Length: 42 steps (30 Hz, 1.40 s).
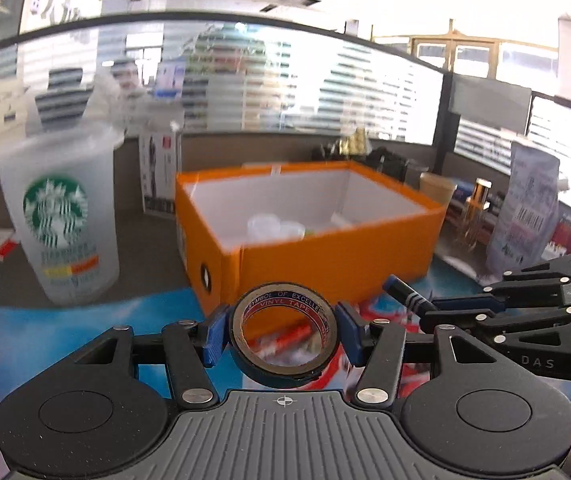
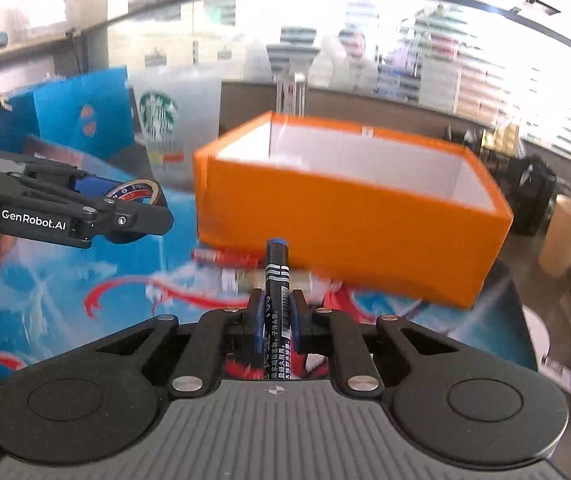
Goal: Organize rigid objects
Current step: 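Lift and carry the tape roll and marker over the orange box with both tools, then lower the tape roll and marker into the box and open both tools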
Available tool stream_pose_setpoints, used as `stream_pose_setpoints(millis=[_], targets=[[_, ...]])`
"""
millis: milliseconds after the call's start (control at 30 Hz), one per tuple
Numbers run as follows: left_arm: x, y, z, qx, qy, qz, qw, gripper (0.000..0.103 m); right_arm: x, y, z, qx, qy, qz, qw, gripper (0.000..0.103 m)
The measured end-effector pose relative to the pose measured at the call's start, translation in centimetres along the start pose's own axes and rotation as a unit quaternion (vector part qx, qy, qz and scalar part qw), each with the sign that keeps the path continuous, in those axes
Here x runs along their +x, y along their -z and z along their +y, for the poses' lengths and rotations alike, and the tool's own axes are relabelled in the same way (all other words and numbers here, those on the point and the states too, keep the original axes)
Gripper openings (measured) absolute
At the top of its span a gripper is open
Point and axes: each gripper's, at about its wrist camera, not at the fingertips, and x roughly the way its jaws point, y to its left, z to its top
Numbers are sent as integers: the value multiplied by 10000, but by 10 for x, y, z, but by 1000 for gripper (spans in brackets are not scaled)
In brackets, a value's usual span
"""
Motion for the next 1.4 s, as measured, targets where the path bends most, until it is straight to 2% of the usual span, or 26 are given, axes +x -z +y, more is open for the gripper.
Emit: stream_pose_setpoints(millis=[200,433,633,733,933,1200,1400], targets=[[9,-33,-11,180,-39,-188,9997,54,-9,-27,-18,92,46,-446,9990,12],[36,-81,-25,244,85,-250,9994,54,-14,-69,-52,294,131,-921,9952,12],[85,-120,-37,273,-32,-14,9996,54,7,-103,-93,696,95,-1084,9916,12],[122,-126,-35,164,-244,270,9992,54,33,-113,-118,1097,-9,-969,9892,12],[179,-107,-37,98,-378,984,9944,54,92,-107,-150,1647,-134,-461,9852,12],[204,-91,-44,313,-463,1452,9878,54,138,-90,-156,1648,-4,256,9860,12],[208,-92,-46,370,-650,1593,9844,55,151,-89,-152,1511,132,519,9871,12]])
